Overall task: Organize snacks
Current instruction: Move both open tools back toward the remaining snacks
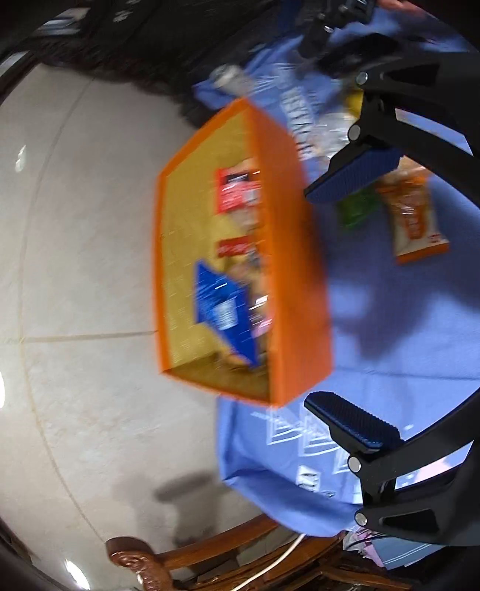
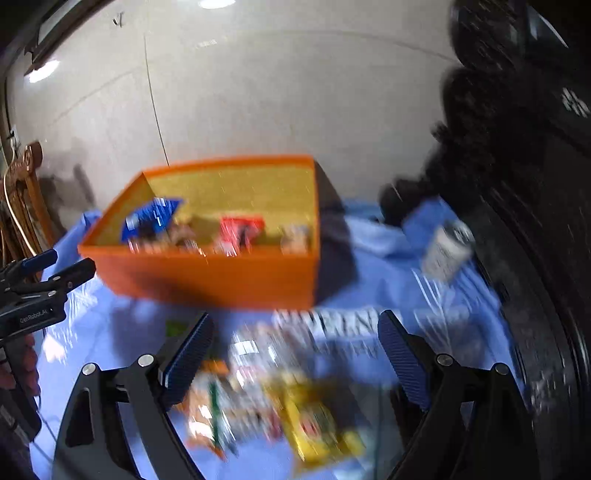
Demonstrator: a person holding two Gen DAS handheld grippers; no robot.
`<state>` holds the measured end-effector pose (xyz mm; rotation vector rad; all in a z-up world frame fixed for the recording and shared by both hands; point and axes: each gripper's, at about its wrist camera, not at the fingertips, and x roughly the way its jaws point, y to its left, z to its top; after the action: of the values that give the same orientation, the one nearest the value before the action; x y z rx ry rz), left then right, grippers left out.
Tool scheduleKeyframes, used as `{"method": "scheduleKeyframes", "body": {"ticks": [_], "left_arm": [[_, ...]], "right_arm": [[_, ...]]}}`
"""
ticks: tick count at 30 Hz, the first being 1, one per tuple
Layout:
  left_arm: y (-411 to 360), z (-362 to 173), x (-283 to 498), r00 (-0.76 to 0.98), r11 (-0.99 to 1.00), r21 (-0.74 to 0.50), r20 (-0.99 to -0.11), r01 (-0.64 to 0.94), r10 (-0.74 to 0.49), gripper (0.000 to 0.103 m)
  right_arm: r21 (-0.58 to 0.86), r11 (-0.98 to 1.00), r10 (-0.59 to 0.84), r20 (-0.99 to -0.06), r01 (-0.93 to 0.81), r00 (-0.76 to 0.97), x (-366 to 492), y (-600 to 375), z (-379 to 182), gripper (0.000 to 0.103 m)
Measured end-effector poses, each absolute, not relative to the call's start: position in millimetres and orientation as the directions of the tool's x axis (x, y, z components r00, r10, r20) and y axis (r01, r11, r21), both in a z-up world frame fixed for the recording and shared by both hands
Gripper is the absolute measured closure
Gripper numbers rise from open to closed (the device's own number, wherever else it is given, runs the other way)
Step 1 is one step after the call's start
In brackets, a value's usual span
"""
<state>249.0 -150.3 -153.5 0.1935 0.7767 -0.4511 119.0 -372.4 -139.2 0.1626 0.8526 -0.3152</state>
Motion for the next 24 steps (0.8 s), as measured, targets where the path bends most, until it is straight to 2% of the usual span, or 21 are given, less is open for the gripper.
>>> {"method": "scheduleKeyframes", "body": {"ticks": [7,12,24], "left_arm": [[-153,-197,194,0.546,0.832,0.03,-0.767,0.554,-0.337,0.004],[-151,-215,178,0.5,0.815,0.01,-0.794,0.579,-0.345,0.004],[-179,-254,193,0.429,0.662,0.075,-0.814,0.746,-0.391,0.004]], "right_arm": [[0.038,0.945,-0.145,-0.844,0.326,0.517,82,-373,-195,0.024],[0.037,0.95,-0.128,-0.859,0.309,0.495,88,-373,-212,0.025],[0.031,0.958,-0.094,-0.905,0.285,0.415,111,-380,-244,0.025]]}}
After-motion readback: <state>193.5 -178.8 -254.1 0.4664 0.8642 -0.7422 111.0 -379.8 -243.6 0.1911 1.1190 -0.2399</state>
